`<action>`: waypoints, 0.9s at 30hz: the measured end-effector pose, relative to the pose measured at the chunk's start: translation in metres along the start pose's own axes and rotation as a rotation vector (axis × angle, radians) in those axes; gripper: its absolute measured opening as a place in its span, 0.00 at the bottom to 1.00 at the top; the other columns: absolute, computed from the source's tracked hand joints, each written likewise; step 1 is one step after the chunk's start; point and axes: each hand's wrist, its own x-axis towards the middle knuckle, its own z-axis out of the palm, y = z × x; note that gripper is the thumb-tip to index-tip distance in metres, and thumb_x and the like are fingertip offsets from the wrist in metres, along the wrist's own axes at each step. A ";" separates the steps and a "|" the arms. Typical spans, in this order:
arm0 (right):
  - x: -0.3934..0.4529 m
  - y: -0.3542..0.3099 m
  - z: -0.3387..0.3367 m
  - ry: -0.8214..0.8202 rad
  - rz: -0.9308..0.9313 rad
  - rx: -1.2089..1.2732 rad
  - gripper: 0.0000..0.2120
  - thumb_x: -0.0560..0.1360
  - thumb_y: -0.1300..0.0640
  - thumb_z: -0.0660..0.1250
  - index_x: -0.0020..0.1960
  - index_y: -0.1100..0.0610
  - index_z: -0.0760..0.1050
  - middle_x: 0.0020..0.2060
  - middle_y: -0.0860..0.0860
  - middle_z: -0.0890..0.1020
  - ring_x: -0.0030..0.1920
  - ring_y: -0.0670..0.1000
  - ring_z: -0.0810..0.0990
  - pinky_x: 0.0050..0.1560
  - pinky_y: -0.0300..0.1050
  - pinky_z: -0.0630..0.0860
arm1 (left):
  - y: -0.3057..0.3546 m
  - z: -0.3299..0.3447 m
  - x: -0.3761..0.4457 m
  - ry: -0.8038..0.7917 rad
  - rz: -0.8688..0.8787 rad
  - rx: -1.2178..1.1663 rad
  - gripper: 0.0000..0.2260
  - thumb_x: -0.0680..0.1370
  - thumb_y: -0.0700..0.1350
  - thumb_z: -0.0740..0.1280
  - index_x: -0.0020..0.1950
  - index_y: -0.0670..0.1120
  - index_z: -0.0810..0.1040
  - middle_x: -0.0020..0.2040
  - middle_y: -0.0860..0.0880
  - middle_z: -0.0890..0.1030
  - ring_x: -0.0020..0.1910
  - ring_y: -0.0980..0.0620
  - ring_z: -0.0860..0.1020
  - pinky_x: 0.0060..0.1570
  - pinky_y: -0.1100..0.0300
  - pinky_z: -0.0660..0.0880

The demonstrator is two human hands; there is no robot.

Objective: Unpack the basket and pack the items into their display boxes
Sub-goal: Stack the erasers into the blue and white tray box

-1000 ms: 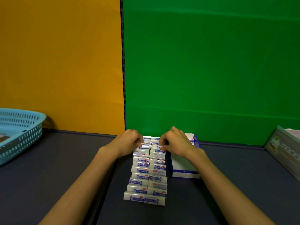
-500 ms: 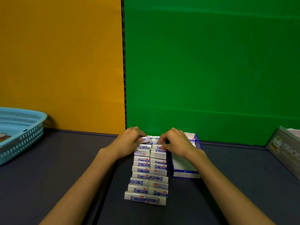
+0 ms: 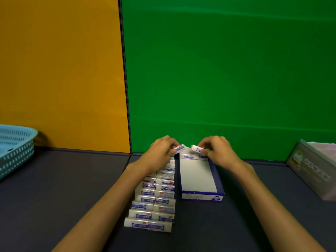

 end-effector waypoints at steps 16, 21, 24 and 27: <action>-0.005 0.030 0.026 -0.044 -0.112 -0.375 0.11 0.76 0.56 0.67 0.55 0.46 0.82 0.48 0.46 0.82 0.54 0.52 0.70 0.48 0.47 0.63 | 0.029 0.059 0.036 -0.113 -0.005 0.576 0.13 0.76 0.31 0.61 0.56 0.43 0.78 0.55 0.43 0.78 0.59 0.42 0.73 0.52 0.50 0.72; -0.002 0.029 0.026 -0.028 -0.113 -0.399 0.11 0.76 0.57 0.67 0.55 0.46 0.82 0.49 0.46 0.81 0.54 0.52 0.70 0.48 0.46 0.61 | 0.035 0.059 0.042 -0.165 -0.046 0.640 0.14 0.74 0.29 0.60 0.54 0.41 0.78 0.54 0.40 0.79 0.56 0.39 0.77 0.48 0.50 0.72; 0.000 0.028 0.028 -0.037 -0.104 -0.416 0.13 0.75 0.59 0.67 0.55 0.46 0.83 0.50 0.47 0.82 0.56 0.53 0.71 0.49 0.49 0.64 | 0.036 0.059 0.044 -0.175 -0.069 0.641 0.13 0.74 0.30 0.61 0.54 0.41 0.78 0.53 0.39 0.79 0.54 0.38 0.78 0.45 0.51 0.71; 0.002 0.027 0.030 -0.032 -0.108 -0.429 0.14 0.74 0.59 0.66 0.55 0.46 0.83 0.50 0.48 0.83 0.56 0.53 0.71 0.51 0.50 0.67 | 0.035 0.060 0.046 -0.178 -0.070 0.620 0.12 0.75 0.31 0.62 0.53 0.42 0.79 0.52 0.39 0.79 0.53 0.38 0.78 0.44 0.50 0.71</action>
